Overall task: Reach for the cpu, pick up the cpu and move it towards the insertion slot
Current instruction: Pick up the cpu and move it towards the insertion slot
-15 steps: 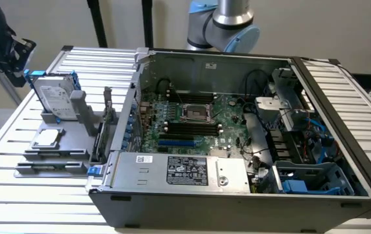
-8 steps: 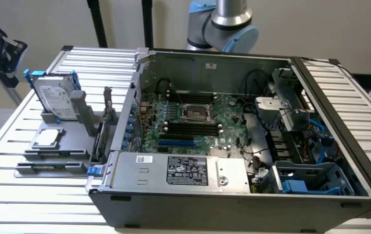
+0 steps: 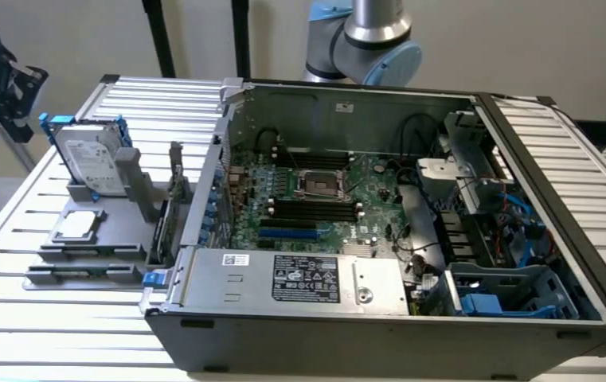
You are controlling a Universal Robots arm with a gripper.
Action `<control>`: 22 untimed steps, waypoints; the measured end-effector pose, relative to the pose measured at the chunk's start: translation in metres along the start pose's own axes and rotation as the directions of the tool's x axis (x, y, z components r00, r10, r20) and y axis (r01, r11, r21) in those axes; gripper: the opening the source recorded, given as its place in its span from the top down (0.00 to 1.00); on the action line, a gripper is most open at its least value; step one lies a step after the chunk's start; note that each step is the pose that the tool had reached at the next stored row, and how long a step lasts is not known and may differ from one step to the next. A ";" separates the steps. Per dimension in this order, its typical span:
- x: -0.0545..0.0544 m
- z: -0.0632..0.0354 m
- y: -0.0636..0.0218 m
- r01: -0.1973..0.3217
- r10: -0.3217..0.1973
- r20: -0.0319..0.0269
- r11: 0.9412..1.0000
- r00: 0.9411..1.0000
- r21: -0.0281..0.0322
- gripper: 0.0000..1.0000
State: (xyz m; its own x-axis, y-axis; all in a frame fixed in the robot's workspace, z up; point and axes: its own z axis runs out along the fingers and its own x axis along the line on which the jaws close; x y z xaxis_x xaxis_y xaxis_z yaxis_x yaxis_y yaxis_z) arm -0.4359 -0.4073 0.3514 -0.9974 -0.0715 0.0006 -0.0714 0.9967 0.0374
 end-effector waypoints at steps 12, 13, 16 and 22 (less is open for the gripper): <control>0.000 0.0027 0.0002 0.062 -0.062 -0.003 0.998 0.998 0.000 0.47; 0.000 0.0030 -0.0001 0.062 -0.062 -0.003 0.998 0.998 0.000 0.41; 0.000 0.0043 -0.0010 0.061 -0.061 -0.003 0.998 0.998 0.000 0.30; 0.000 0.0129 -0.0049 0.033 -0.033 -0.002 0.999 0.999 0.000 0.18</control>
State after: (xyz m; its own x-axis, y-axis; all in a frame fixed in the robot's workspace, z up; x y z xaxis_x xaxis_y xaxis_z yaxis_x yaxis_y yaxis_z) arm -0.4354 -0.4117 0.3383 -0.9945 -0.1043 0.0010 -0.1042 0.9939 0.0370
